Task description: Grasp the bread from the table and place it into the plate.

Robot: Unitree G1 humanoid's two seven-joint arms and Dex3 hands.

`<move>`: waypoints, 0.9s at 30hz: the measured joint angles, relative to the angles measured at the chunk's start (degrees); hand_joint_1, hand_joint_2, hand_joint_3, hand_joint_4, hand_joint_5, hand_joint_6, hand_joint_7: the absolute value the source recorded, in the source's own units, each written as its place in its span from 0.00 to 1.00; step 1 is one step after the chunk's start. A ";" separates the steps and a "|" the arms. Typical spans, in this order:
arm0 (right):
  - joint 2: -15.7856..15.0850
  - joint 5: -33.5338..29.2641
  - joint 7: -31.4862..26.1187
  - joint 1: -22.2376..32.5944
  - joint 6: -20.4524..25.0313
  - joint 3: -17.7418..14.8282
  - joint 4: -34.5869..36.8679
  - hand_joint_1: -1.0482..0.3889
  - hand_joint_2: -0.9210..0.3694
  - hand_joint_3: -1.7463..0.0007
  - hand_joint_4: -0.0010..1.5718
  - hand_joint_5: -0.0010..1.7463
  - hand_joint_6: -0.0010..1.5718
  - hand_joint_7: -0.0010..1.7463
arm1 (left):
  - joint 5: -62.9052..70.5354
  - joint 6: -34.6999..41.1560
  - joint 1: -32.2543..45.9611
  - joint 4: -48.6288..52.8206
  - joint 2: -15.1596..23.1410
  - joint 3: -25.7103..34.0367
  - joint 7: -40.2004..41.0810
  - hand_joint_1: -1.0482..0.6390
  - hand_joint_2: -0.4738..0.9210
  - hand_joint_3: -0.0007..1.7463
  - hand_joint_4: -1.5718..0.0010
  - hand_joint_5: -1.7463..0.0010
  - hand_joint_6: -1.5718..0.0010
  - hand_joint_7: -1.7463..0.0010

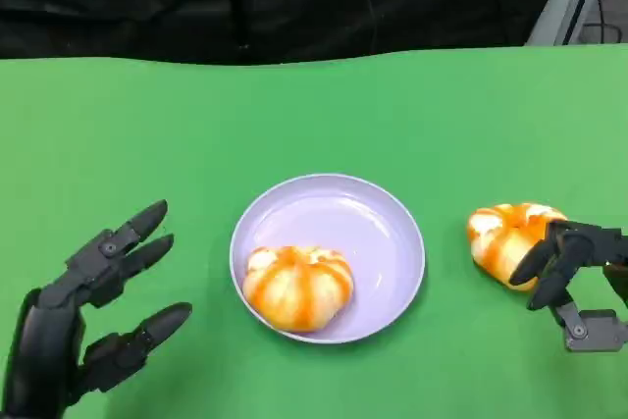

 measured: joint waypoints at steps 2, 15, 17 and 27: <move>0.00 0.03 0.18 0.00 0.00 0.00 0.00 0.91 0.33 0.32 0.66 0.69 0.65 0.61 | -1.27 1.07 0.29 -0.40 -0.63 0.01 -1.13 0.52 1.00 0.06 0.55 0.99 0.63 0.99; 0.00 0.43 0.28 0.00 0.02 0.00 -0.01 0.92 0.33 0.32 0.66 0.70 0.66 0.61 | -0.72 0.82 -0.19 0.88 -2.40 1.48 -3.05 0.60 1.00 0.19 0.24 0.95 0.30 0.95; 0.00 0.41 0.24 -0.02 0.03 0.00 -0.01 0.92 0.33 0.32 0.66 0.70 0.66 0.60 | -0.72 0.09 -0.39 1.67 -2.85 1.67 -3.13 0.59 1.00 0.19 0.23 0.94 0.28 0.95; 0.00 -0.31 -0.50 -0.55 0.40 0.01 -0.03 0.93 0.33 0.33 0.66 0.70 0.66 0.60 | 0.38 -0.39 -1.27 3.58 -4.89 3.65 -2.71 0.57 1.00 0.22 0.48 0.28 0.26 0.78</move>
